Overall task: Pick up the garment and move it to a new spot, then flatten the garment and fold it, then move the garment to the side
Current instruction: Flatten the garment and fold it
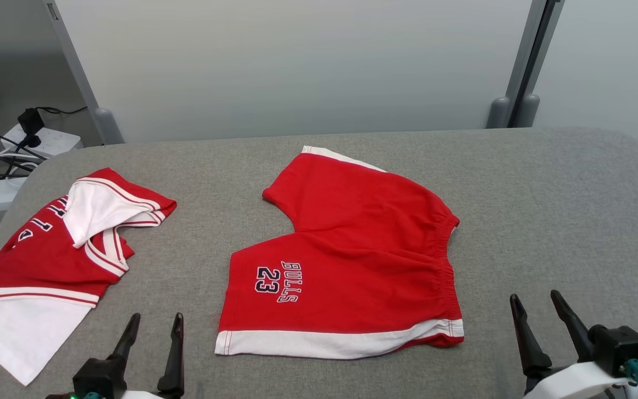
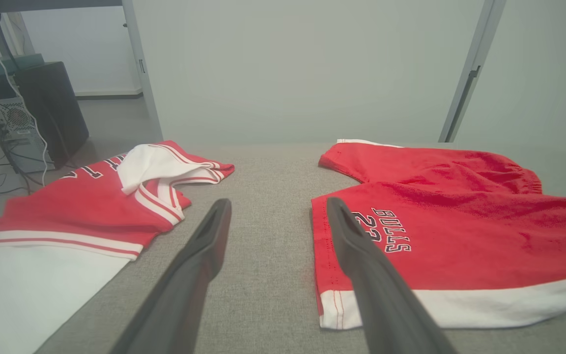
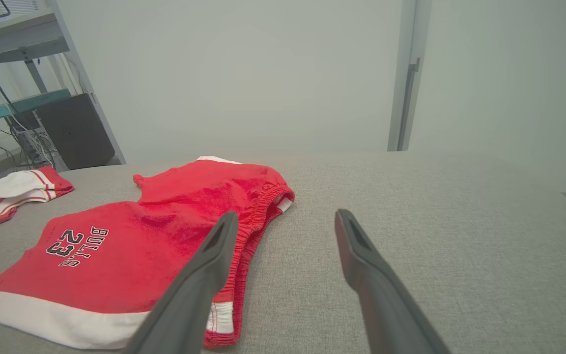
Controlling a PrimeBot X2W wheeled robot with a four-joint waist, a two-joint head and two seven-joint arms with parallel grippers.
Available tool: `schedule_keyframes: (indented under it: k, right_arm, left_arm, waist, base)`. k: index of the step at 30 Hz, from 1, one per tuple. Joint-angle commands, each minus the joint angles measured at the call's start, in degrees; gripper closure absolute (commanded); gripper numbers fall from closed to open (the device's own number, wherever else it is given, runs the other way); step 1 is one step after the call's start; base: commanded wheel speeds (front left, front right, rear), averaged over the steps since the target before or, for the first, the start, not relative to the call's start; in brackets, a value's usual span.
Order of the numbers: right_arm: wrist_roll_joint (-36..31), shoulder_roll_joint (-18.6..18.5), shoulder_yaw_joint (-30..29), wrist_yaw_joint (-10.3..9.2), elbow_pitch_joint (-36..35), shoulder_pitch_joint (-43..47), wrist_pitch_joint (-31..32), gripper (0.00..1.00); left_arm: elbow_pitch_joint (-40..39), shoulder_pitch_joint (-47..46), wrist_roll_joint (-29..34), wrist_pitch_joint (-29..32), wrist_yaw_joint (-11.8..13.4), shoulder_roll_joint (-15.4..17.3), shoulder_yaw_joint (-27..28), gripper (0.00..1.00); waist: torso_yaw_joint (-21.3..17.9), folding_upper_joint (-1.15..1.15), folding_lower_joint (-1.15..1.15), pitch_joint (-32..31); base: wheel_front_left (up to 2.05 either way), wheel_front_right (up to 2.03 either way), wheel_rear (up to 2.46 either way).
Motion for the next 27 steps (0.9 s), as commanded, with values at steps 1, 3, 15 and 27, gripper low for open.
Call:
schedule_keyframes:
  k: [1, 3, 15, 27]
  right_arm:
    - [-0.8, -0.3, 1.1, 0.24, -0.7, -0.4, -0.8, 0.0]
    - [-1.5, -0.2, 1.2, 0.24, -0.2, 0.0, -0.8, 0.0]
    - [-2.1, 0.3, 1.2, 0.24, 0.3, -0.9, -0.8, 0.0]
    - [-1.0, 0.2, 2.9, 0.24, 1.9, -1.3, -0.8, 0.0]
  left_arm:
    - [-0.8, -0.3, -0.1, -0.5, 0.9, 0.3, 1.0, 0.0]
    - [-0.2, -0.2, -0.2, -0.5, 2.0, 0.3, 0.4, 0.0]
    - [0.4, -0.8, -0.3, -0.5, 3.6, 0.3, -1.5, 0.0]
    - [0.8, -1.2, -2.8, -0.5, 1.9, 0.3, -2.3, 0.0]
  waist:
    - [0.1, 0.0, 0.0, 0.0]
    - [0.2, 0.0, 0.0, 0.0]
    - [0.1, 0.0, 0.0, 0.3]
    - [0.7, 0.0, 0.0, 0.6]
  base:
    - [0.0, 0.0, 0.0]
    - [0.0, 0.0, 0.0]
    - [0.0, 0.0, 0.0]
    - [0.0, 0.0, 0.0]
